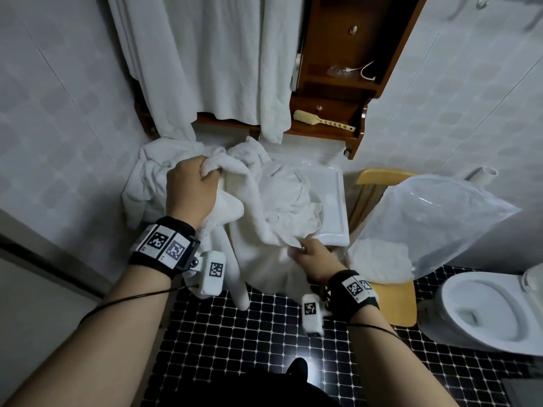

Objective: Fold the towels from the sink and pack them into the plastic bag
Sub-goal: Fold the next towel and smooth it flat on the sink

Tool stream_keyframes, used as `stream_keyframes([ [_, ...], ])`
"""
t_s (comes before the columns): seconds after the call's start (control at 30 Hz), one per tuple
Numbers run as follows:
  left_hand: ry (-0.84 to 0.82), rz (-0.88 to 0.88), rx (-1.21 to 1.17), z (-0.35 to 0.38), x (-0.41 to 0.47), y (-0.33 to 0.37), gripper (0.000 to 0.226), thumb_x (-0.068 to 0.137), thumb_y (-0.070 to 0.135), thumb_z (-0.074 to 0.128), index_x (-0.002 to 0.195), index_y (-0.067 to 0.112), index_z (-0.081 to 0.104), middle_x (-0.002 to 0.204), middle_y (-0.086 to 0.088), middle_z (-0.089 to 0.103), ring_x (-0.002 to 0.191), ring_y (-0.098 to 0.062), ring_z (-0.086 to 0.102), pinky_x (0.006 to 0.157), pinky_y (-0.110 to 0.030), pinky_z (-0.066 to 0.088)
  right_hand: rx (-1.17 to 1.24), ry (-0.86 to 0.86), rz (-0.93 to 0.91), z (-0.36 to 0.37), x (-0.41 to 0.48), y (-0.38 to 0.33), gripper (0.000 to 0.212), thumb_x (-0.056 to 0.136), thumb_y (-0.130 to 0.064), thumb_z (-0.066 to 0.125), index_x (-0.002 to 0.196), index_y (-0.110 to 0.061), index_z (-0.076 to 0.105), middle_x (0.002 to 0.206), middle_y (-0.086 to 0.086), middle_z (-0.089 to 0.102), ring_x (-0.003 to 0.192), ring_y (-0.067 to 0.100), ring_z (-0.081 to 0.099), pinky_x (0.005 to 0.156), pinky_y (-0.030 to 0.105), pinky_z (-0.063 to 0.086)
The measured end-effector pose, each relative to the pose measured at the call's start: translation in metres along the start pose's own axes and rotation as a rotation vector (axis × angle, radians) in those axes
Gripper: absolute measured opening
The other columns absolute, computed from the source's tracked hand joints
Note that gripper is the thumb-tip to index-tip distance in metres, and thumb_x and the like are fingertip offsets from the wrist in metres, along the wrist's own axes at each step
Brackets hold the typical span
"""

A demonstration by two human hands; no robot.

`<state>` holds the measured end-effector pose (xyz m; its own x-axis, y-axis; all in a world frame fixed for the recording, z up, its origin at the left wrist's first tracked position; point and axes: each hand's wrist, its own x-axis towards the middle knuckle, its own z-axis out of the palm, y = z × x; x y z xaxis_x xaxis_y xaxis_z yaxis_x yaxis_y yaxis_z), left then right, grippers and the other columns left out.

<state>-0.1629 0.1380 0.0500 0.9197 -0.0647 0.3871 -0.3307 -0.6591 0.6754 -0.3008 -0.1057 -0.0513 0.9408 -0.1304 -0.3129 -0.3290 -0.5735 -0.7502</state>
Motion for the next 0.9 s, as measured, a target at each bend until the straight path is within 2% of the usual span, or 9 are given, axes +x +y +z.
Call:
stream_keyframes([
  [0.17, -0.14, -0.085, 0.063, 0.017, -0.013, -0.011, 0.023, 0.092, 0.01, 0.058, 0.071, 0.002, 0.053, 0.067, -0.012, 0.057, 0.073, -0.039, 0.053, 0.062, -0.038, 0.032, 0.541, 0.226, -0.179, -0.011, -0.005, -0.053, 0.041, 0.104, -0.017, 0.064, 0.131, -0.036, 0.04, 0.067, 0.016, 0.047, 0.055, 0.031, 0.041, 0.054, 0.043, 0.039],
  [0.27, -0.185, -0.099, 0.013, 0.021, -0.018, -0.014, 0.005, 0.092, 0.015, 0.065, 0.096, 0.011, 0.065, 0.094, -0.009, 0.067, 0.093, -0.032, 0.061, 0.077, -0.037, 0.045, 0.673, 0.291, -0.274, -0.019, -0.012, -0.082, 0.03, 0.108, -0.007, 0.052, 0.128, -0.029, 0.048, 0.06, 0.008, 0.031, 0.051, 0.031, 0.027, 0.047, 0.038, 0.027],
  [0.33, -0.258, -0.083, -0.056, 0.023, -0.022, -0.013, 0.029, 0.09, 0.023, 0.076, 0.113, 0.02, 0.059, 0.112, -0.004, 0.06, 0.103, -0.02, 0.056, 0.086, -0.033, 0.044, 0.715, 0.283, -0.269, -0.025, -0.018, -0.098, 0.023, 0.109, 0.0, 0.042, 0.114, -0.011, 0.062, 0.058, -0.002, 0.034, 0.047, 0.015, 0.034, 0.045, 0.027, 0.034],
  [0.47, -0.339, 0.077, -0.154, 0.021, -0.027, 0.0, 0.022, 0.094, 0.045, 0.074, 0.085, 0.029, 0.062, 0.095, 0.009, 0.06, 0.09, -0.005, 0.058, 0.08, -0.014, 0.038, 0.75, 0.2, -0.248, -0.03, -0.023, -0.111, 0.035, 0.109, 0.003, 0.036, 0.113, 0.001, 0.07, 0.061, 0.001, 0.053, 0.06, 0.013, 0.063, 0.069, 0.035, 0.064],
  [0.57, -0.611, 0.062, -0.369, 0.011, -0.036, 0.017, 0.053, 0.101, 0.058, 0.053, 0.059, 0.026, 0.047, 0.057, 0.018, 0.045, 0.057, 0.0, 0.043, 0.061, -0.018, 0.031, 0.799, 0.237, -0.201, -0.029, -0.018, -0.111, 0.033, 0.111, -0.006, 0.041, 0.122, -0.006, 0.072, 0.088, 0.027, 0.063, 0.087, 0.037, 0.074, 0.092, 0.048, 0.063],
  [0.67, -0.709, 0.032, -0.447, 0.01, -0.041, 0.02, 0.054, 0.089, 0.07, 0.068, 0.072, 0.019, 0.062, 0.069, 0.016, 0.059, 0.066, -0.007, 0.054, 0.067, -0.026, 0.041, 0.89, 0.222, -0.168, -0.029, -0.014, -0.108, 0.031, 0.114, -0.011, 0.042, 0.127, 0.001, 0.067, 0.115, 0.031, 0.073, 0.107, 0.036, 0.076, 0.103, 0.05, 0.058],
  [0.73, -0.694, 0.06, -0.304, 0.017, -0.043, 0.019, 0.034, 0.086, 0.053, 0.081, 0.089, 0.02, 0.076, 0.082, 0.006, 0.075, 0.08, -0.015, 0.07, 0.077, -0.036, 0.054, 0.961, 0.203, -0.173, -0.03, -0.014, -0.109, 0.03, 0.113, -0.011, 0.043, 0.127, 0.004, 0.066, 0.119, 0.03, 0.072, 0.111, 0.036, 0.074, 0.103, 0.049, 0.058],
  [0.8, -0.626, 0.061, -0.182, 0.023, -0.042, 0.016, 0.033, 0.088, 0.048, 0.08, 0.078, 0.018, 0.072, 0.074, -0.001, 0.072, 0.075, -0.021, 0.068, 0.074, -0.047, 0.055, 0.985, 0.215, -0.182, -0.033, -0.016, -0.108, 0.028, 0.111, -0.008, 0.046, 0.127, 0.003, 0.066, 0.119, 0.029, 0.073, 0.111, 0.034, 0.075, 0.1, 0.045, 0.06],
  [0.9, -0.547, 0.094, -0.231, 0.024, -0.036, 0.009, 0.052, 0.09, 0.057, 0.066, 0.069, 0.011, 0.056, 0.062, -0.002, 0.051, 0.063, -0.017, 0.049, 0.065, -0.038, 0.044, 0.601, 0.432, -0.2, -0.041, -0.019, -0.101, 0.031, 0.094, -0.007, 0.062, 0.122, -0.012, 0.075, 0.099, 0.011, 0.08, 0.091, 0.021, 0.077, 0.085, 0.033, 0.062],
])
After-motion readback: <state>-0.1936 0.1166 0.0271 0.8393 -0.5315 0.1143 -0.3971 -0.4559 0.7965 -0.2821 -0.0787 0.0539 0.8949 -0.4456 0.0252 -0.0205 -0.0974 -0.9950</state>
